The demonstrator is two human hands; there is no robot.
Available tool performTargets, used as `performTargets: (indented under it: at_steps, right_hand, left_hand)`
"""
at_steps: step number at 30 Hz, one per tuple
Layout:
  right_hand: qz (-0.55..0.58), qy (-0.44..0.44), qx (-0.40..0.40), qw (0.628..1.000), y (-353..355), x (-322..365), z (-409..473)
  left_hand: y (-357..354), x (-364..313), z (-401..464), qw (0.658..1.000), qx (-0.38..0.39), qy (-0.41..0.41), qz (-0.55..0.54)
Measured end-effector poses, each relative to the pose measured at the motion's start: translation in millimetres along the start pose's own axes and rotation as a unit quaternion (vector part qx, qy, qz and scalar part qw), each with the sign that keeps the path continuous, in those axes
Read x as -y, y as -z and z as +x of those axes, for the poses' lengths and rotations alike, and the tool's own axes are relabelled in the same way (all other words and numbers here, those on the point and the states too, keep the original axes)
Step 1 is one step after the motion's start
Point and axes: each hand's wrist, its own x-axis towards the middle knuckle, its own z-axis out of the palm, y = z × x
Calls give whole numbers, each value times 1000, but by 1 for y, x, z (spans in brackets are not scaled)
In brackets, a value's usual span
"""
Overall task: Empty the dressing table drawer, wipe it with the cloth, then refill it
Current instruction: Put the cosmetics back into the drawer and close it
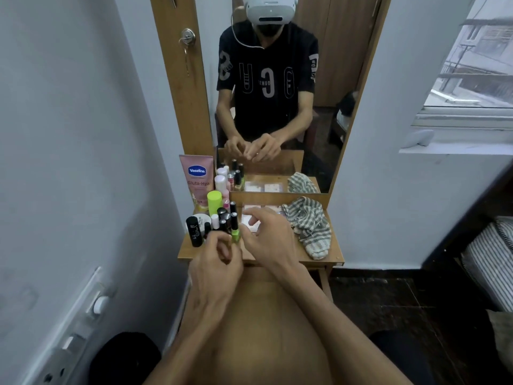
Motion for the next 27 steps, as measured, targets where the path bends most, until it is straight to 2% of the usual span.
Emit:
performTargets:
  at_steps: [9,13,18,21,27]
  right_hand:
    - [-40,-20,29,999,-13,5,21]
    - [-38,-32,47,998,-17,1,24]
    - [-2,-37,31,999,-7,-6,19]
    - [-10,-24,64,998,2,-6,19]
    - [-7,-14,46,999,-12,5,25]
  left_hand:
    - [6,-1,46,986,60,-47,147]
    - [7,-6,41,990,62,-34,119]
    - [12,-13,21,996,54,-48,54]
    - [12,-10,10,997,53,-43,24]
    - [14,-5,1,998,55,-34,19]
